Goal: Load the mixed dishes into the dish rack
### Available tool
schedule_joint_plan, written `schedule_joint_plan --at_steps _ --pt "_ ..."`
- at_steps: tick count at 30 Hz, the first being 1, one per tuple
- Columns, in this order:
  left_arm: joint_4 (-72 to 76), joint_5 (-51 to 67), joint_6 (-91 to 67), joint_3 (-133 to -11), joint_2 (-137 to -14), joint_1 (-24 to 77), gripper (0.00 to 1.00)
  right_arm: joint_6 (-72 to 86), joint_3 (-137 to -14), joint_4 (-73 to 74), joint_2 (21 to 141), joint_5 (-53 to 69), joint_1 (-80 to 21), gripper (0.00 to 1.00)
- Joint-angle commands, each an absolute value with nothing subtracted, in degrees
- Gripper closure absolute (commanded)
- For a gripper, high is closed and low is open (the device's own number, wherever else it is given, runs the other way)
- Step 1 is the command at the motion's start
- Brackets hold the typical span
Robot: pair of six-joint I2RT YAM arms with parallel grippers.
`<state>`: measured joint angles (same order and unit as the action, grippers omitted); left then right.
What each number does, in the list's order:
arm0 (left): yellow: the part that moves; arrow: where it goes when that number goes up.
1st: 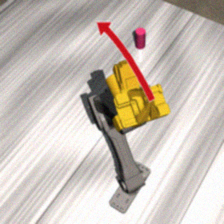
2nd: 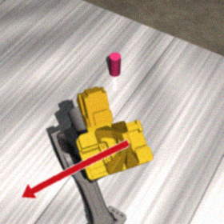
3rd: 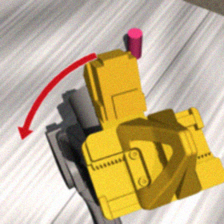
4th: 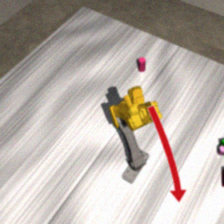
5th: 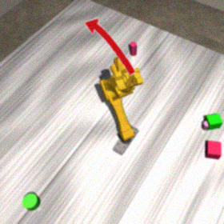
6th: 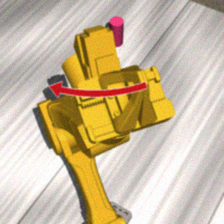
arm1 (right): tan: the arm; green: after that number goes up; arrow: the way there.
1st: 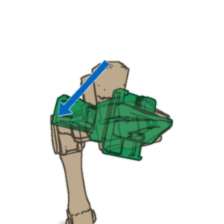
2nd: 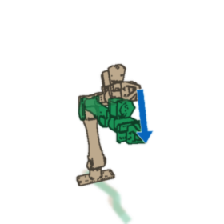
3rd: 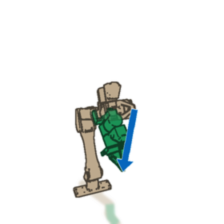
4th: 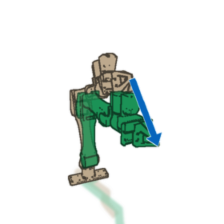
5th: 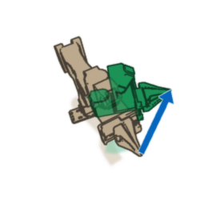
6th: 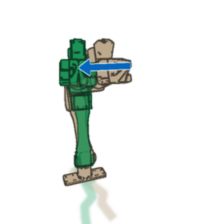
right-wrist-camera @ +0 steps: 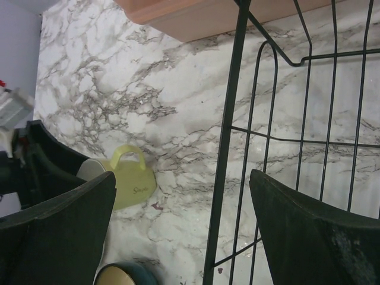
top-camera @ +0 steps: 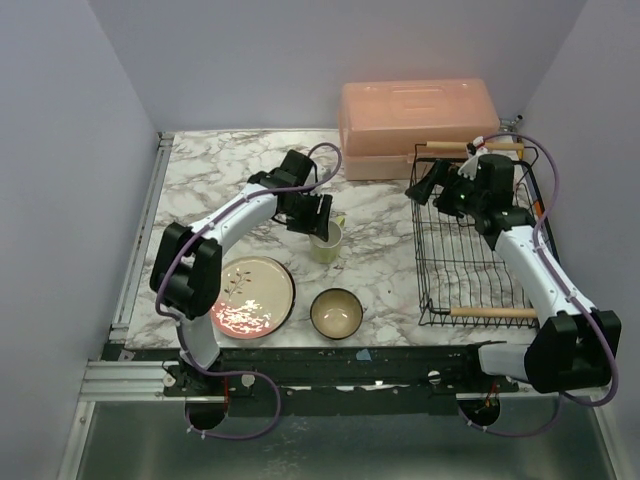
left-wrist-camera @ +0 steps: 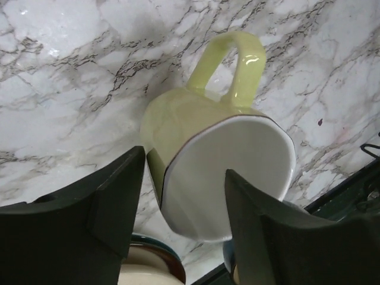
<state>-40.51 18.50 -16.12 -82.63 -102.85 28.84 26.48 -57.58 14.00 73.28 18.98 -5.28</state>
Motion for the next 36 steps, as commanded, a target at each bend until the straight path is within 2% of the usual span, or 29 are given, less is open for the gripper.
schedule_joint_plan --at_steps 1,8,12,16,25,30,33,36 --pt "-41.82 16.97 -14.24 -83.55 -105.73 30.14 0.48 26.68 -62.22 16.67 71.46 18.85 -5.63 0.05" --pt "-44.59 6.81 -10.99 -85.56 -108.12 36.17 0.61 25.88 -66.21 19.95 70.59 15.75 -5.68 0.05" --pt "-46.04 0.44 -9.62 -86.11 -107.41 37.17 0.85 26.32 -67.93 20.99 72.09 16.71 -5.71 0.05" --pt "-44.89 -4.88 -9.32 -85.01 -103.44 37.18 1.00 26.56 -67.41 20.23 72.55 17.15 -6.23 0.05" --pt "-37.89 -15.17 -9.37 -79.56 -85.50 37.11 1.00 28.65 -68.33 20.23 72.79 17.07 -10.19 0.05" --pt "-40.64 -21.15 -8.11 -89.38 -79.12 37.27 1.00 29.35 -70.79 20.57 73.28 16.34 -11.25 0.05" --pt "-32.39 -27.38 -5.40 -88.26 -74.17 37.39 1.00 31.70 -72.49 19.33 74.00 18.87 -11.63 0.05" --pt "-16.99 -27.88 0.98 -79.12 -65.99 37.40 1.00 34.71 -75.87 19.65 75.48 22.92 -13.50 0.05"
